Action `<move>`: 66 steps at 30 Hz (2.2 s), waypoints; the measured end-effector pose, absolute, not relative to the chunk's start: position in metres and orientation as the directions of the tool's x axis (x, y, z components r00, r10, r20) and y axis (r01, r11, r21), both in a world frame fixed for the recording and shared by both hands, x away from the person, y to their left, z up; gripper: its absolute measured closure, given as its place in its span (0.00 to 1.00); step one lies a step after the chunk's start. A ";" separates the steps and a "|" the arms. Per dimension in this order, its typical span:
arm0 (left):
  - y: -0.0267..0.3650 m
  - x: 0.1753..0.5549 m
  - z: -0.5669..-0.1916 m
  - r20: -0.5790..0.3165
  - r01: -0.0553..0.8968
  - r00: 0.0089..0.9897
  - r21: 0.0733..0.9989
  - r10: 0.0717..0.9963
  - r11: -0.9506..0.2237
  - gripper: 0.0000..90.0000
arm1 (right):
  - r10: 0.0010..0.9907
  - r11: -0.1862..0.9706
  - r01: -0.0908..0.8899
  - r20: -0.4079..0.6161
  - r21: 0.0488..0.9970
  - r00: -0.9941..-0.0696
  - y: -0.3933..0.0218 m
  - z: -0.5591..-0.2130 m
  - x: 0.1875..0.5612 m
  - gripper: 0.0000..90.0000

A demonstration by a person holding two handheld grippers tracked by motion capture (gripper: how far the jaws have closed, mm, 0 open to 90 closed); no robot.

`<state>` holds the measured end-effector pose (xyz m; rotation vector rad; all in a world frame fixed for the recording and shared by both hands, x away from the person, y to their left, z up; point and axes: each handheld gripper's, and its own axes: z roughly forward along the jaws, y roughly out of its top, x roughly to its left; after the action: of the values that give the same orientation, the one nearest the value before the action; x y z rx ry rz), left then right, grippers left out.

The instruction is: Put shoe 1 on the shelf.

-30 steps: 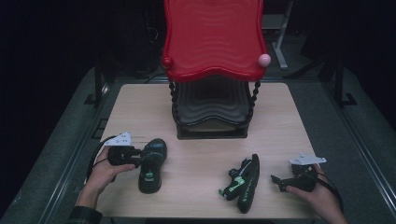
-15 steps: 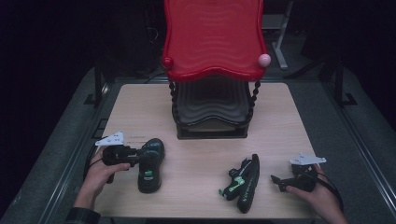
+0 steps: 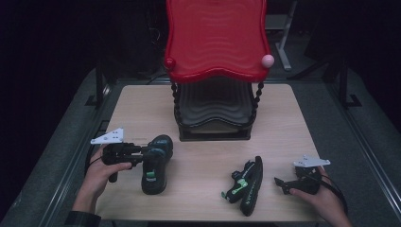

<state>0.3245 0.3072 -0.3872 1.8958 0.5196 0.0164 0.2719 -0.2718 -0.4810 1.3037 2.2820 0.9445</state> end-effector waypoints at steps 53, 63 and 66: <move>0.166 0.371 -0.174 0.032 -0.021 0.998 0.976 0.046 -0.218 0.76 | 0.855 0.354 0.626 0.029 0.695 -0.517 -0.272 -0.481 0.272 0.00; 0.157 0.393 -0.127 0.094 -0.074 0.992 0.976 0.088 -0.206 0.76 | 0.854 0.357 0.626 0.029 0.694 -0.519 -0.272 -0.481 0.271 0.00; 0.156 0.404 -0.116 0.112 -0.084 0.986 0.972 0.121 -0.217 0.76 | 0.853 0.358 0.625 0.029 0.693 -0.521 -0.272 -0.481 0.271 0.00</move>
<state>0.4036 0.1558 -0.1156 1.7800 0.0275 0.1884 0.2713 -0.2718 -0.4808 1.3022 2.2886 0.9446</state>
